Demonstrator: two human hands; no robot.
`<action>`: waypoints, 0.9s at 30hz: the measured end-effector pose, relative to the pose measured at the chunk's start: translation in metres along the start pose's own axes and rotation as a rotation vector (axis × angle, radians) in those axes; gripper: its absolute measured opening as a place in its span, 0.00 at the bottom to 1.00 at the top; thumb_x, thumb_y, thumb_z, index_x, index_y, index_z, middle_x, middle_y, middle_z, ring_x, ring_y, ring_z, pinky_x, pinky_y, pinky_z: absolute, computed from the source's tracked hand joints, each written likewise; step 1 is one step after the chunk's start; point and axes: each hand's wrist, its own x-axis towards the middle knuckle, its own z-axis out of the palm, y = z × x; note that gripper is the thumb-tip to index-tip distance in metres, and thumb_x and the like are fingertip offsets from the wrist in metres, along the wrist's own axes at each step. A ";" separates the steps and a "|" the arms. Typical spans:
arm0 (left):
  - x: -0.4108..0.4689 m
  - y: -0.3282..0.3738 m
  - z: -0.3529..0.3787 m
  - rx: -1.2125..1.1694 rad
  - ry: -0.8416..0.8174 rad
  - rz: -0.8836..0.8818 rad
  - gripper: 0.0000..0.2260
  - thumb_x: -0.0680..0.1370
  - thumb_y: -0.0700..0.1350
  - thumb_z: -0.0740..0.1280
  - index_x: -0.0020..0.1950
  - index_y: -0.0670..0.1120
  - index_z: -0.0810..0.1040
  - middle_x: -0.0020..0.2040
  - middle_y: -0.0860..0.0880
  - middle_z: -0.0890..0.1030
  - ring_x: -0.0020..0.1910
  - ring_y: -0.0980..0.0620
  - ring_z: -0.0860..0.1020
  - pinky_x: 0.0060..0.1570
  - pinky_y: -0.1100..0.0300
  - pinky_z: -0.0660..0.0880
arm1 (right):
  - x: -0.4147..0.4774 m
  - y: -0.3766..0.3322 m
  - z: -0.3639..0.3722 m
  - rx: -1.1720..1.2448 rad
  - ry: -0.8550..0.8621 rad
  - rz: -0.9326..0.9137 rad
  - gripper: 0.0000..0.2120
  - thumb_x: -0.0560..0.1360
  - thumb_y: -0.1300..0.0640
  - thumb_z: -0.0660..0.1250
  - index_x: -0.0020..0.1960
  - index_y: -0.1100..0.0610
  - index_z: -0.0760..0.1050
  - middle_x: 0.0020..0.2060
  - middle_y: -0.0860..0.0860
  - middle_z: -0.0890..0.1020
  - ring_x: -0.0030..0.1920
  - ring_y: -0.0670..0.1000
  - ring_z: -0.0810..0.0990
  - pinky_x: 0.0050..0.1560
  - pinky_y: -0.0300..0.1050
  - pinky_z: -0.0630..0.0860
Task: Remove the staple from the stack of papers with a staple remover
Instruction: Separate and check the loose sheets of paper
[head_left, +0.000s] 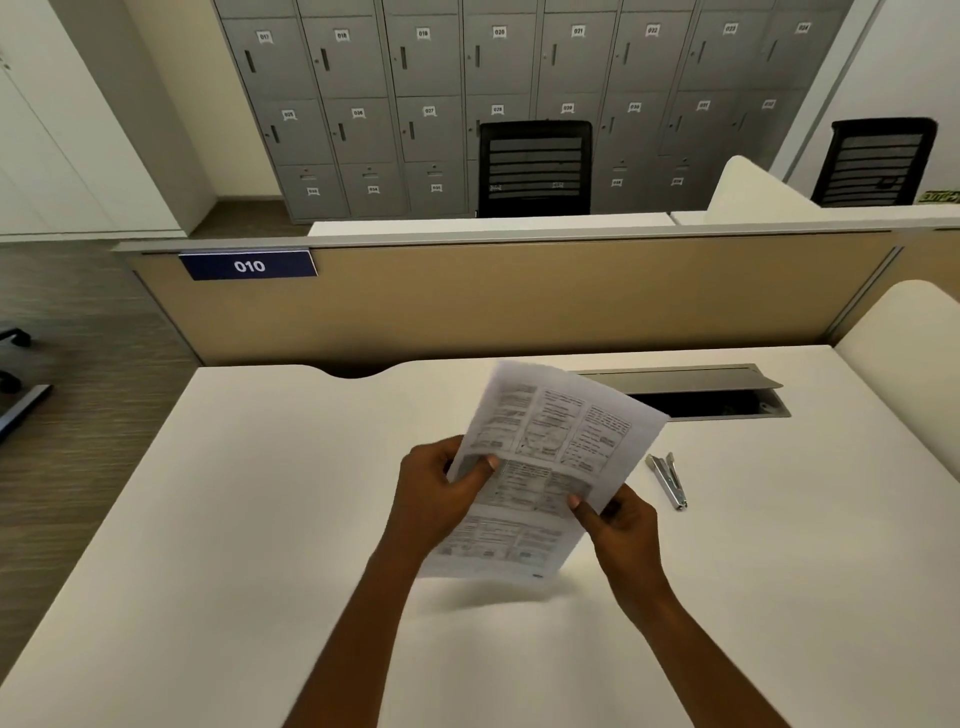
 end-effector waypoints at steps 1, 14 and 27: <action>0.005 0.010 -0.004 0.073 -0.035 0.032 0.07 0.78 0.49 0.74 0.54 0.54 0.87 0.44 0.59 0.88 0.41 0.58 0.87 0.41 0.61 0.84 | -0.003 0.002 0.001 0.034 -0.003 0.025 0.13 0.74 0.63 0.74 0.57 0.55 0.82 0.52 0.52 0.87 0.54 0.52 0.86 0.51 0.42 0.83; 0.051 0.086 -0.029 0.665 -0.344 0.122 0.09 0.78 0.45 0.69 0.53 0.52 0.88 0.47 0.53 0.88 0.40 0.54 0.86 0.41 0.52 0.84 | 0.004 -0.039 -0.030 -0.120 0.110 -0.041 0.39 0.66 0.55 0.79 0.71 0.47 0.63 0.70 0.46 0.72 0.70 0.50 0.73 0.69 0.52 0.71; 0.054 0.077 0.001 0.946 -0.578 0.088 0.14 0.79 0.51 0.70 0.64 0.55 0.83 0.56 0.54 0.86 0.42 0.54 0.80 0.50 0.55 0.84 | 0.012 -0.068 -0.015 -0.103 -0.196 -0.188 0.08 0.76 0.57 0.72 0.55 0.55 0.82 0.49 0.51 0.87 0.52 0.52 0.86 0.46 0.39 0.82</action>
